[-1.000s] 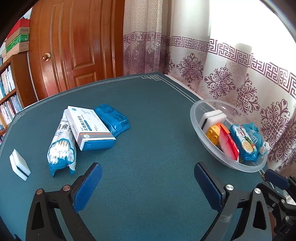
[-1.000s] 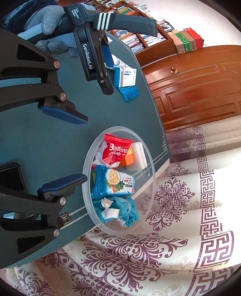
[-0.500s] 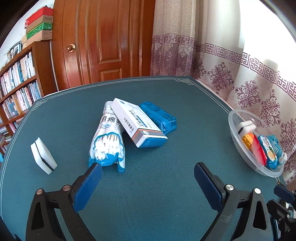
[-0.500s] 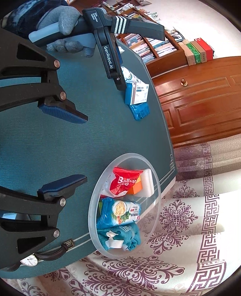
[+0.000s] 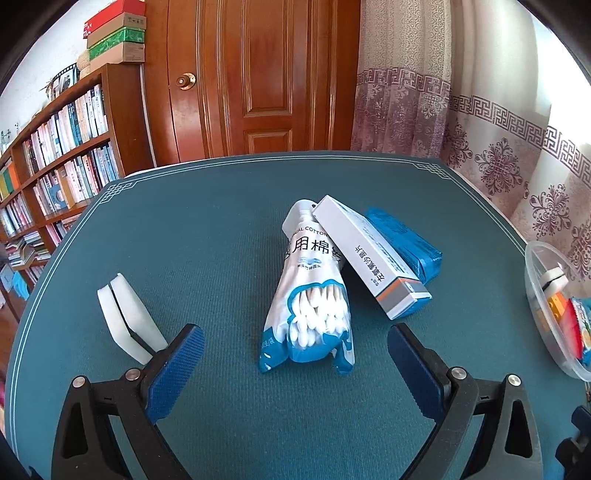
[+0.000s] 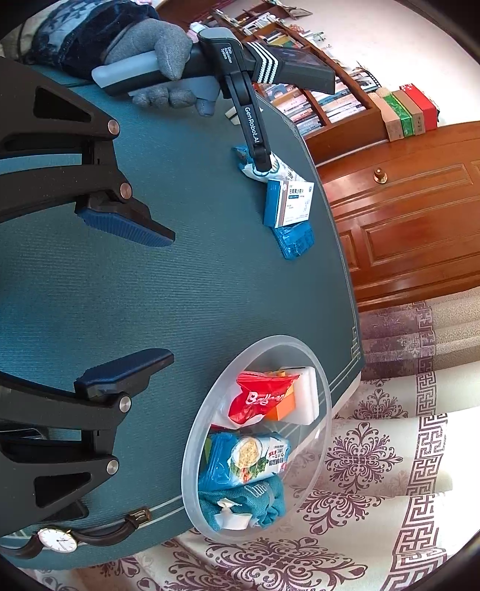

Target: Organize objects

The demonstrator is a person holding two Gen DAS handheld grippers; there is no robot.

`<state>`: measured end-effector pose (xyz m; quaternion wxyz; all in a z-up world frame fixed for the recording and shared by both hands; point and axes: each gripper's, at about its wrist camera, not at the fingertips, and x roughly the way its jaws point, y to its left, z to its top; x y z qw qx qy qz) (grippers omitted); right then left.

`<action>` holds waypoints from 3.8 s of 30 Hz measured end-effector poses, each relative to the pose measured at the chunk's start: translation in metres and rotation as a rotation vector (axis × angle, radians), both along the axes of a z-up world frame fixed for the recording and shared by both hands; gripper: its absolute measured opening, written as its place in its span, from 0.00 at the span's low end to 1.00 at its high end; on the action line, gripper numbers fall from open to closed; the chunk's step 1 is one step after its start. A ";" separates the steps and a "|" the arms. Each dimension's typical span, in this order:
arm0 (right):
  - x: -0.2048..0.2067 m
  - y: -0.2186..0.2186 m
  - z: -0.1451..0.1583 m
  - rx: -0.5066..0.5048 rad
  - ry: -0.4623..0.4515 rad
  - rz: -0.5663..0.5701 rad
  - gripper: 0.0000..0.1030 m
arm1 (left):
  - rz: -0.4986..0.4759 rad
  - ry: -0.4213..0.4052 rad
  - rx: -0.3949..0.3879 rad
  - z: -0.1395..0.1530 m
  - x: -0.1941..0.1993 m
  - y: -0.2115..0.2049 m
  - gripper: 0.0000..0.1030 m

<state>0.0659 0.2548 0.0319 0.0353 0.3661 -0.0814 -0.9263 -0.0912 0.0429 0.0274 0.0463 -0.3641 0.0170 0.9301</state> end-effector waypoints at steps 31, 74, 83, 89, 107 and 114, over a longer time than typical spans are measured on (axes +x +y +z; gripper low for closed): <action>-0.019 -0.012 -0.007 -0.033 -0.047 0.036 0.57 | -0.051 -0.081 0.025 -0.016 -0.049 0.004 0.53; -0.203 -0.115 0.002 -0.045 -0.055 0.412 0.65 | 0.033 -0.083 0.050 -0.021 0.047 -0.042 0.53; -0.180 -0.106 -0.019 -0.073 -0.145 0.485 0.65 | 0.048 -0.097 0.089 -0.022 0.046 -0.049 0.64; -0.163 -0.116 -0.020 0.010 -0.127 0.496 0.70 | 0.049 -0.089 0.086 -0.022 0.047 -0.048 0.73; -0.140 -0.125 -0.023 0.173 -0.059 0.376 0.64 | 0.065 -0.099 0.105 -0.024 0.043 -0.053 0.78; -0.114 -0.102 -0.022 0.126 -0.058 0.313 0.64 | 0.066 -0.103 0.089 -0.024 0.041 -0.050 0.80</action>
